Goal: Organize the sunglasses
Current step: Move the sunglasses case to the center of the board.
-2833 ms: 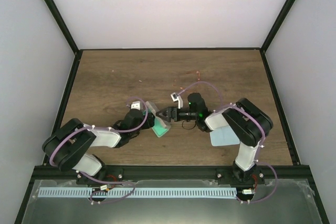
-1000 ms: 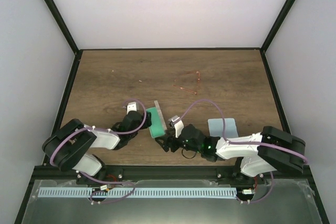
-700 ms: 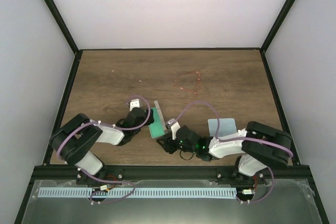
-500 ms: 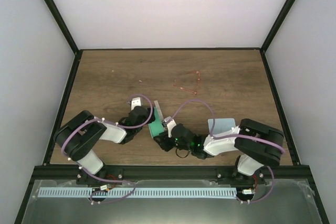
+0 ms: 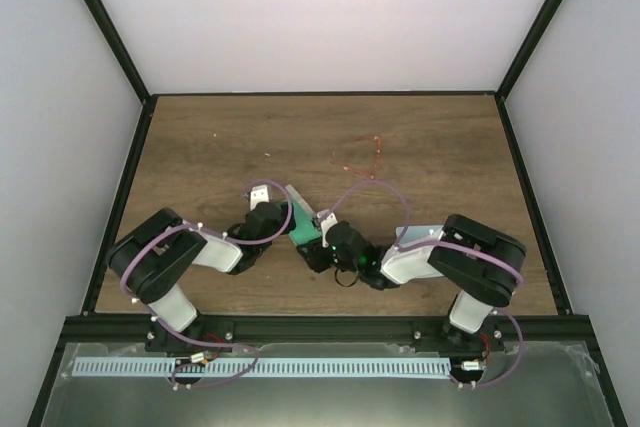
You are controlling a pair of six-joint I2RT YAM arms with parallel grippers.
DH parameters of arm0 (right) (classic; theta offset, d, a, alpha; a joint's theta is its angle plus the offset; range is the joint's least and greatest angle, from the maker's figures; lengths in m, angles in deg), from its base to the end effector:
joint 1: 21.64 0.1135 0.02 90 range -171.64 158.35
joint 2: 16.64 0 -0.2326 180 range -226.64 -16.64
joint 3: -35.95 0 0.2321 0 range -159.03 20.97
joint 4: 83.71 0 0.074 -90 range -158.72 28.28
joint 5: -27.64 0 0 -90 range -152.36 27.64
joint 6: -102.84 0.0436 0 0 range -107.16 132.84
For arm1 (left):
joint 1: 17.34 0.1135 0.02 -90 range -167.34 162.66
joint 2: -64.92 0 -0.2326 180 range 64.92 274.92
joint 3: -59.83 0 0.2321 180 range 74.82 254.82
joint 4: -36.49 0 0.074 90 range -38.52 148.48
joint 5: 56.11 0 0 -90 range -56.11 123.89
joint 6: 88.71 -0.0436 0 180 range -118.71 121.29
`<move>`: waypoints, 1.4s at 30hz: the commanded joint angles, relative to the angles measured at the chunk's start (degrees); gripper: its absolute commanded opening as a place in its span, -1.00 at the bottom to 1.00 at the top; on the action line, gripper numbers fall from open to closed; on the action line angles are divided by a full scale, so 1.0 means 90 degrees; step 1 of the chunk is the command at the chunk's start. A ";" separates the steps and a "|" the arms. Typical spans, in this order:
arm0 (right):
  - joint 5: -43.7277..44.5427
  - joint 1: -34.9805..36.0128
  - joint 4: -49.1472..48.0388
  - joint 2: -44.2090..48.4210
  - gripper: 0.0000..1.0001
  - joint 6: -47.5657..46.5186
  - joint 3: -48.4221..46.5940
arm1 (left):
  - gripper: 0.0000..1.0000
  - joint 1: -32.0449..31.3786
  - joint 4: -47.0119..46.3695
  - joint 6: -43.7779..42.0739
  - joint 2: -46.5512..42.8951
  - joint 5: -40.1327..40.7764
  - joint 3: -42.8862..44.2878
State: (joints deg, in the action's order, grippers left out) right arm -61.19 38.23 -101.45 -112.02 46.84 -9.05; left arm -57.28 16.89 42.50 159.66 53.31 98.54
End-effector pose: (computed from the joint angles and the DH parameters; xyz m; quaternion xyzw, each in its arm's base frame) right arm 0.1458 0.2494 0.1029 -0.1916 0.8561 0.3445 0.3342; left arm 0.2098 -0.1568 0.0845 -0.0858 0.8790 -0.1746 0.4353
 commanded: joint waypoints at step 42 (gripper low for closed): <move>-0.1171 -0.1644 0.0703 -0.1676 -0.05 -0.2033 -0.2509 | 0.51 0.0005 0.2008 0.0490 -0.1969 0.0269 -0.1189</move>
State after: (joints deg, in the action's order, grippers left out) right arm -68.27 24.07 -96.19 -129.72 32.39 -31.52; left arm -57.24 31.25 46.26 140.71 55.59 88.77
